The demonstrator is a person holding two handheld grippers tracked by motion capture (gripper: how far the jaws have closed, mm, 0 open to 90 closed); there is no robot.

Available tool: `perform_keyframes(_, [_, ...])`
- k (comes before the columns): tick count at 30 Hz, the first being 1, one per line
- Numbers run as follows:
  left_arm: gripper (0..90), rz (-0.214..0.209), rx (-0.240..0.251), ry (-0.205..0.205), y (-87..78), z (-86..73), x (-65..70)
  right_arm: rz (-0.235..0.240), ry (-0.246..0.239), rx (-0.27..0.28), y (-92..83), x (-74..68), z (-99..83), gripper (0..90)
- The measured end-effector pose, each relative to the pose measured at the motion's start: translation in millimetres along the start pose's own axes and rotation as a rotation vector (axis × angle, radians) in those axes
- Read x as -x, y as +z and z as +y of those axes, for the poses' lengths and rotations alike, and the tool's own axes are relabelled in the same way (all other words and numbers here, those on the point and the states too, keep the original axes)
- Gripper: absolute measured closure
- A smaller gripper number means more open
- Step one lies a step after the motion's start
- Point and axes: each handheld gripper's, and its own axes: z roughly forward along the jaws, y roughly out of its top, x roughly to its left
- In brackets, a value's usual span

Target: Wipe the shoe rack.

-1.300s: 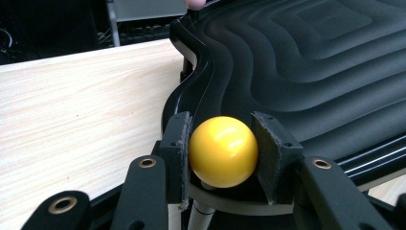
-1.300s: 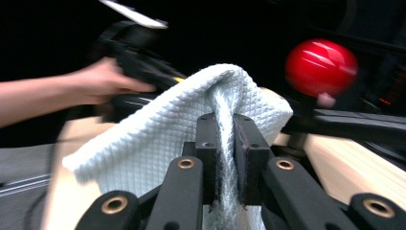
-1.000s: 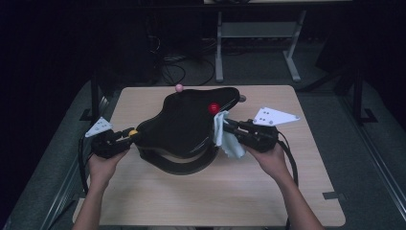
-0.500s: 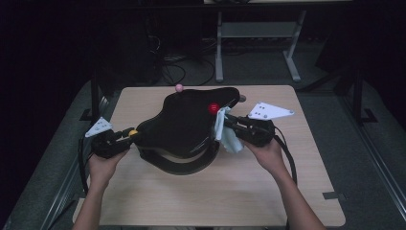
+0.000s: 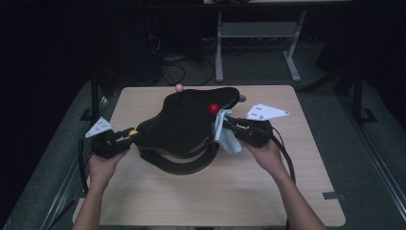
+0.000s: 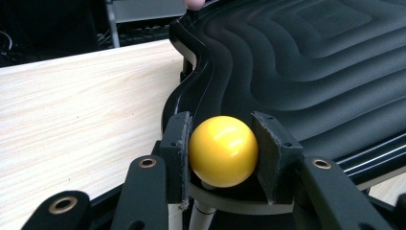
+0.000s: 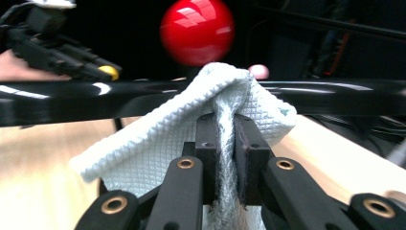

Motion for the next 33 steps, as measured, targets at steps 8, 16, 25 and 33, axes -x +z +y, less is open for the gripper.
perform_keyframes(8, [60.1,-0.008,0.003,0.003,0.3,0.0,-0.9,-0.096,0.048,0.036,-20.1,31.7,13.0,81.5])
perform_keyframes(16, [60.1,-0.013,0.002,0.003,-0.3,-0.3,-1.8,-0.004,-0.050,-0.047,3.8,1.7,10.6,81.3])
perform_keyframes(25, [60.1,-0.019,0.002,0.005,-0.5,-0.4,-1.0,-0.034,0.038,-0.009,-1.1,19.8,9.9,81.4])
perform_keyframes(33, [60.2,-0.021,0.000,0.007,-0.7,-0.4,-1.2,0.042,0.023,-0.022,7.0,4.7,9.6,81.7])
